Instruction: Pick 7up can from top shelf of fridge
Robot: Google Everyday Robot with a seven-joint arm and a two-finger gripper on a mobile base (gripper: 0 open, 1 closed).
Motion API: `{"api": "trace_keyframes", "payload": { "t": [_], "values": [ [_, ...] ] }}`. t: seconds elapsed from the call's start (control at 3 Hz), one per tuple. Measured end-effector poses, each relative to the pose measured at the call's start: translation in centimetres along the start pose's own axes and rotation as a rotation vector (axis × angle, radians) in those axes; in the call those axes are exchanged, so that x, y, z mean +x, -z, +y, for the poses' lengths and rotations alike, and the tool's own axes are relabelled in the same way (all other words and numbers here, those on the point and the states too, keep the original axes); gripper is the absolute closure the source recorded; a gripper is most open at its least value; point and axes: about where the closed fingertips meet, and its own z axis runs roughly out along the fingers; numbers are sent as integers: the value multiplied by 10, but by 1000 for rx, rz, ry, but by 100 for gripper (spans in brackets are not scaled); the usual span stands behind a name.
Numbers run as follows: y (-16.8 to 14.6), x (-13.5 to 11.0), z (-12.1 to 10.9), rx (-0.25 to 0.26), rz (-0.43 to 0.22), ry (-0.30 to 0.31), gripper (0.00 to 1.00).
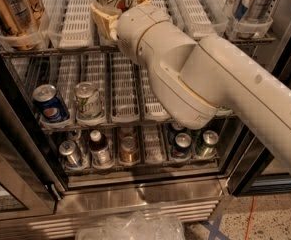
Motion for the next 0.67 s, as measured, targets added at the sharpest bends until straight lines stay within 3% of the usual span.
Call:
{"api": "trace_keyframes", "payload": {
  "t": [0.33, 0.67],
  "values": [
    [1, -2, 0, 0, 0, 0, 100],
    [1, -19, 10, -21, -37, 30, 100]
  ]
}}
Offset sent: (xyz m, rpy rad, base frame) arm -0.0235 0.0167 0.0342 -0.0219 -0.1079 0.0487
